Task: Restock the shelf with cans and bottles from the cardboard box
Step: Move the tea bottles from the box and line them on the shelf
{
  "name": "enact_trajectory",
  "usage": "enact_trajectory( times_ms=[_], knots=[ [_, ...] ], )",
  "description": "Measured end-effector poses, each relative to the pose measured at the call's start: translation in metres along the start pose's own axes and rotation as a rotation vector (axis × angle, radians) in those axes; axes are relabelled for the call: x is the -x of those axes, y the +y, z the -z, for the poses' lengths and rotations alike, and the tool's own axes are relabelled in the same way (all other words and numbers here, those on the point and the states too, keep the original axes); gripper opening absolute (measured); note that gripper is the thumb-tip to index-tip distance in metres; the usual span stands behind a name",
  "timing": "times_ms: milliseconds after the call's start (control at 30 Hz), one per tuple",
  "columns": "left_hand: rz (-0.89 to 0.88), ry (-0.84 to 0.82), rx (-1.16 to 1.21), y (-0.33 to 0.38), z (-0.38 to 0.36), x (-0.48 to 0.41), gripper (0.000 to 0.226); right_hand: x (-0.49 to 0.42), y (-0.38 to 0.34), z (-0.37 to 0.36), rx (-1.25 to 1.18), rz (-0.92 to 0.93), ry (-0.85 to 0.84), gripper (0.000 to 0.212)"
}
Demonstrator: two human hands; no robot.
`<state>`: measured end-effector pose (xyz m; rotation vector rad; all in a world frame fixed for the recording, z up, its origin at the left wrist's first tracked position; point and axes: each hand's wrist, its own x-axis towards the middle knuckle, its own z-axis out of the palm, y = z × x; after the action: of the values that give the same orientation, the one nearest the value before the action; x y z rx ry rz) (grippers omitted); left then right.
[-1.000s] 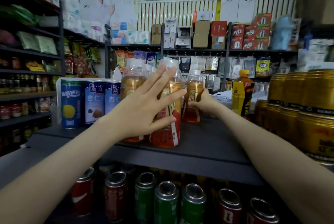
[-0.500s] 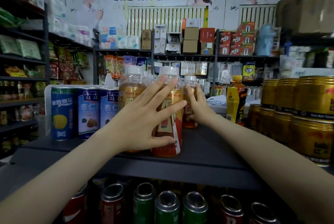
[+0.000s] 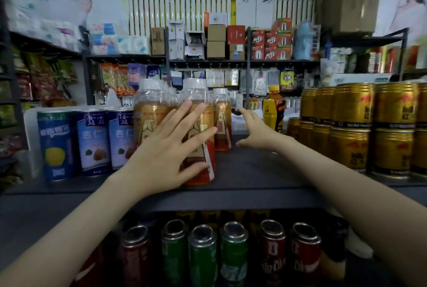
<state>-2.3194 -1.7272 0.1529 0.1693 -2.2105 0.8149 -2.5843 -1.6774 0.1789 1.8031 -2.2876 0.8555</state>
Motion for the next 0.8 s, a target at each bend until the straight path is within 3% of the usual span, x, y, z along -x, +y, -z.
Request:
enact_trajectory(
  times_ms=[100, 200, 300, 400, 567, 800],
  knots=[
    [0.111, -0.020, 0.270, 0.016, 0.009, 0.015, 0.050, 0.034, -0.015, 0.007, 0.015, 0.033, 0.067, 0.070],
    [0.198, 0.018, 0.385, 0.037, 0.023, 0.037, 0.044, 0.075, -0.037, 0.006, -0.035, 0.101, 0.206, 0.033],
    [0.394, 0.070, 0.473, 0.064, 0.041, 0.062, 0.041, 0.127, -0.058, -0.005, -0.132, 0.282, 0.322, 0.027],
    [0.601, 0.096, 0.500, 0.102, 0.058, 0.095, 0.035, 0.181, -0.080, -0.024, -0.285, 0.410, 0.315, 0.026],
    [0.913, -0.024, 0.486, 0.166, 0.083, 0.179, 0.036, 0.259, -0.125, -0.098, -0.414, 0.508, 0.001, 0.024],
    [1.363, -0.371, 0.394, 0.233, 0.144, 0.369, 0.042, 0.350, -0.208, -0.255, -0.502, 0.570, -0.479, 0.027]
  ],
)
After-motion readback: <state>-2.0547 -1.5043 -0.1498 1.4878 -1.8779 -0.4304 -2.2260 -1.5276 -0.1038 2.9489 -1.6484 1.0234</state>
